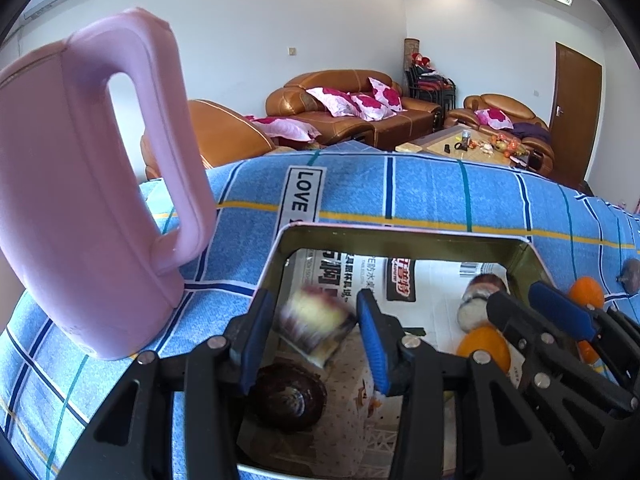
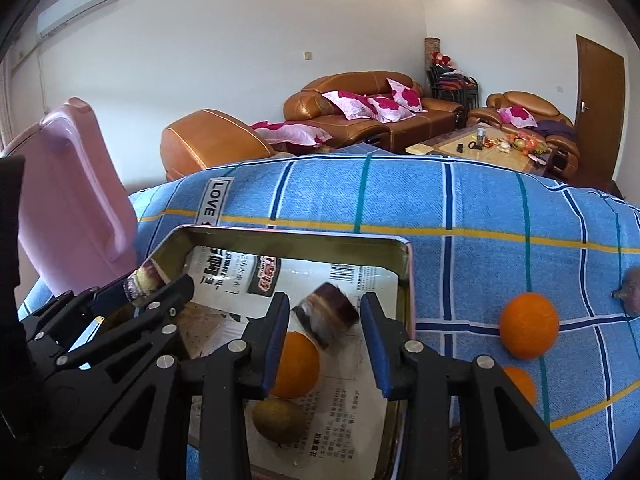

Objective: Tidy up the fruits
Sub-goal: 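Open the right gripper to drop the cork jar while the left releases its jar into the tin, then lift both grippers from the tin and move toward the remaining fruits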

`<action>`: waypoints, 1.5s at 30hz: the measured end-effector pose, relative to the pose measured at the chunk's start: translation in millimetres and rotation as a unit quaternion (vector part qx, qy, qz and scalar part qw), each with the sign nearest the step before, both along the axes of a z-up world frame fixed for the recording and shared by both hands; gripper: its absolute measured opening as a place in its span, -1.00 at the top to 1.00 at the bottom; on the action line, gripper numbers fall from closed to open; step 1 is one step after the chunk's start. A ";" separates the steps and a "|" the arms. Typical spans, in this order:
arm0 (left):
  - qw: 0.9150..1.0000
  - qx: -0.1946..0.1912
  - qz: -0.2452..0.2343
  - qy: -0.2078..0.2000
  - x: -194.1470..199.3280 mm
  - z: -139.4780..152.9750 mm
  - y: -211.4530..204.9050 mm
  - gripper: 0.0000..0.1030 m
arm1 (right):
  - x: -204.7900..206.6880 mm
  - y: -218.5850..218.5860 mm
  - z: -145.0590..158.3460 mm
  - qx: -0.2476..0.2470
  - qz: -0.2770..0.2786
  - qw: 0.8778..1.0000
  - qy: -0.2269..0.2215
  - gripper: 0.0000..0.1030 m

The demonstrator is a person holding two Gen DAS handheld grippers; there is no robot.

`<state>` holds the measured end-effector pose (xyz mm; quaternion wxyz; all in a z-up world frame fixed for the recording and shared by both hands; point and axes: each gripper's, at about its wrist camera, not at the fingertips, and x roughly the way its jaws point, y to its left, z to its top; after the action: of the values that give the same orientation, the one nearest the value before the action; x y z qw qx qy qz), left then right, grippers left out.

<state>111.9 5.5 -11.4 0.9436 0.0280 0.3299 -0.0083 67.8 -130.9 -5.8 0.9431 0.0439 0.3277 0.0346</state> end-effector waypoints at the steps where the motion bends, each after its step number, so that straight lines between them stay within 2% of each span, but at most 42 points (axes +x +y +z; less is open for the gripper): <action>1: 1.000 0.002 -0.001 -0.007 -3.4 1.3 -0.9 0.01 | -2.3 0.8 1.1 -0.001 0.001 1.000 -0.005 0.22; 2: 1.000 0.005 -0.001 -0.016 -5.9 2.8 -2.0 -0.05 | -4.2 0.9 2.0 -0.002 0.000 1.000 -0.010 0.21; 3: 1.000 0.008 0.001 -0.022 -9.1 4.2 -3.0 -0.27 | -6.6 0.6 3.2 -0.003 -0.005 1.000 -0.017 0.20; 4: 0.999 0.012 0.008 -0.032 -12.3 5.9 -2.6 -0.39 | -8.9 -1.2 5.3 -0.003 -0.012 1.000 -0.024 0.19; 5: 0.999 0.013 0.015 -0.039 -14.3 7.4 -1.4 -0.66 | -10.8 -4.0 7.3 -0.002 -0.020 0.999 -0.029 0.19; 6: 0.999 0.011 0.023 -0.048 -15.9 9.1 1.0 -0.84 | -12.3 -7.2 8.5 0.000 -0.027 0.999 -0.034 0.17; 7: 0.998 0.006 0.032 -0.059 -17.9 11.2 4.7 -0.89 | -13.2 -12.3 9.3 0.005 -0.037 0.999 -0.037 0.13; 9: 0.996 -0.008 0.042 -0.076 -21.5 15.9 12.0 -1.00 | -16.5 -21.6 11.3 0.020 -0.058 0.997 -0.046 -0.29; 11: 0.995 -0.024 0.042 -0.083 -23.9 18.1 15.5 -1.00 | -19.9 -27.2 15.2 0.026 -0.073 0.995 -0.059 -0.44; 13: 0.995 -0.028 0.041 -0.085 -23.3 19.0 16.6 -1.00 | -23.1 -30.2 18.9 0.023 -0.083 0.994 -0.070 -0.45; 19: 0.995 0.000 0.030 -0.092 -31.3 16.9 4.0 -1.00 | -29.5 -28.2 19.5 -0.008 -0.095 0.992 -0.083 -0.45; 23: 0.994 0.003 0.023 -0.109 -44.1 19.8 -1.0 -1.00 | -42.5 -32.0 22.8 -0.017 -0.102 0.989 -0.101 -0.45; 36: 0.993 0.007 -0.028 -0.116 -71.5 23.5 -15.0 -1.00 | -55.8 -45.3 22.9 -0.044 -0.106 0.989 -0.094 -0.45; 45: 0.992 0.001 -0.030 -0.121 -81.0 25.5 -14.6 -1.00 | -73.5 -56.5 23.4 -0.064 -0.106 0.988 -0.096 -0.45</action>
<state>30.9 -9.1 14.1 0.9758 0.0396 0.2126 -0.0328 -5.8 -187.4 17.6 0.9695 0.0147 0.2304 -0.0827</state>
